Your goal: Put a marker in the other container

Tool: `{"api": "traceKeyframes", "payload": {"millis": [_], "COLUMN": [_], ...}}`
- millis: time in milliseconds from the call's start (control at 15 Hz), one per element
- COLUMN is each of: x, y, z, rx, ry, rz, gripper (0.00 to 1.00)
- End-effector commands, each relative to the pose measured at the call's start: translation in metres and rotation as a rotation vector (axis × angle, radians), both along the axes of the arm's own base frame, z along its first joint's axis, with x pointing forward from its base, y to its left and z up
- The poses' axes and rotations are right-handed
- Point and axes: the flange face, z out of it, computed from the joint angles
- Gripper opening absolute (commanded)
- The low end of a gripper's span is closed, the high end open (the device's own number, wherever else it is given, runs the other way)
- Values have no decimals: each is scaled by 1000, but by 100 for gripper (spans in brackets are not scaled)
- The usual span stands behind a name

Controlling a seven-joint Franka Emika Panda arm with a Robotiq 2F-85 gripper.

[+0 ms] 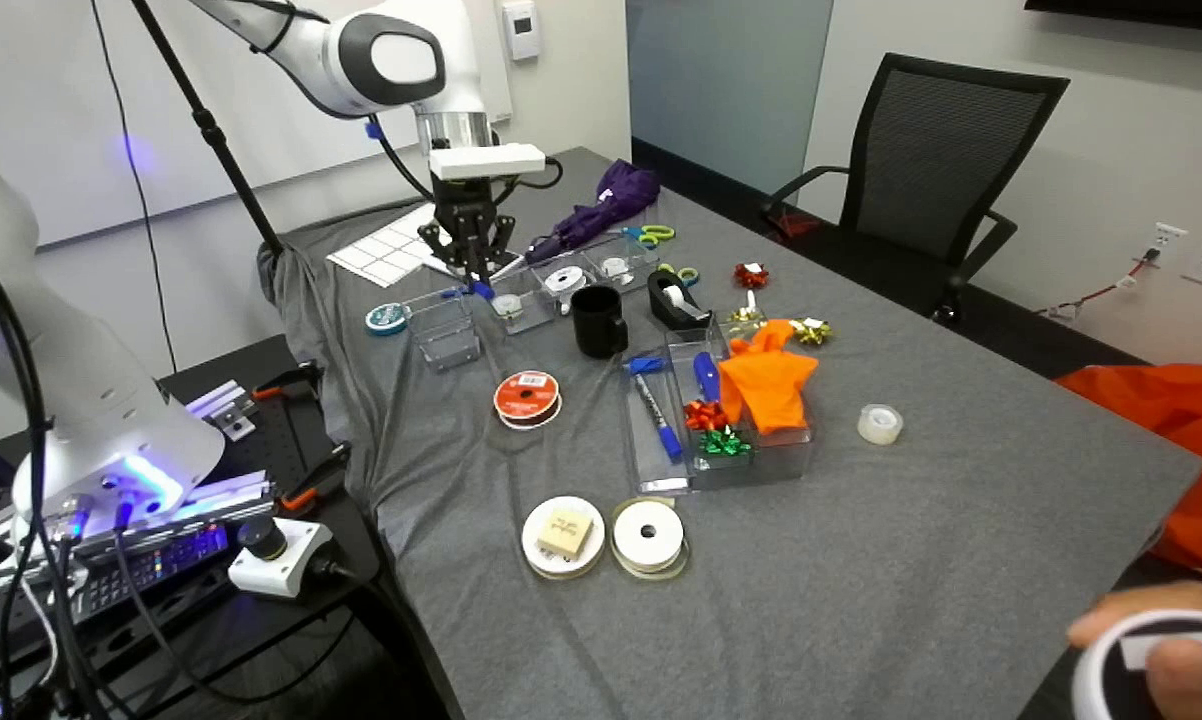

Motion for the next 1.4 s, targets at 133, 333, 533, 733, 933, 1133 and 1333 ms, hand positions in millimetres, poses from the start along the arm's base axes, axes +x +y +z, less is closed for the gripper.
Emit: {"api": "traceKeyframes", "payload": {"millis": [133, 333, 533, 733, 933, 1133, 1333], "x": [10, 15, 5, 2, 1, -1, -1], "y": [45, 52, 50, 42, 39, 46, 54], "z": [33, 31, 10, -4, -20, -38, -58], "rx": [0, -70, -211, -282, -279, -298, -291], "ry": [20, 20, 40, 82, 143, 212, 328], "rz": [-209, -225, -161, -120, -57, -10, 8], "gripper": [5, 5, 5, 5, 5, 5, 5]}}
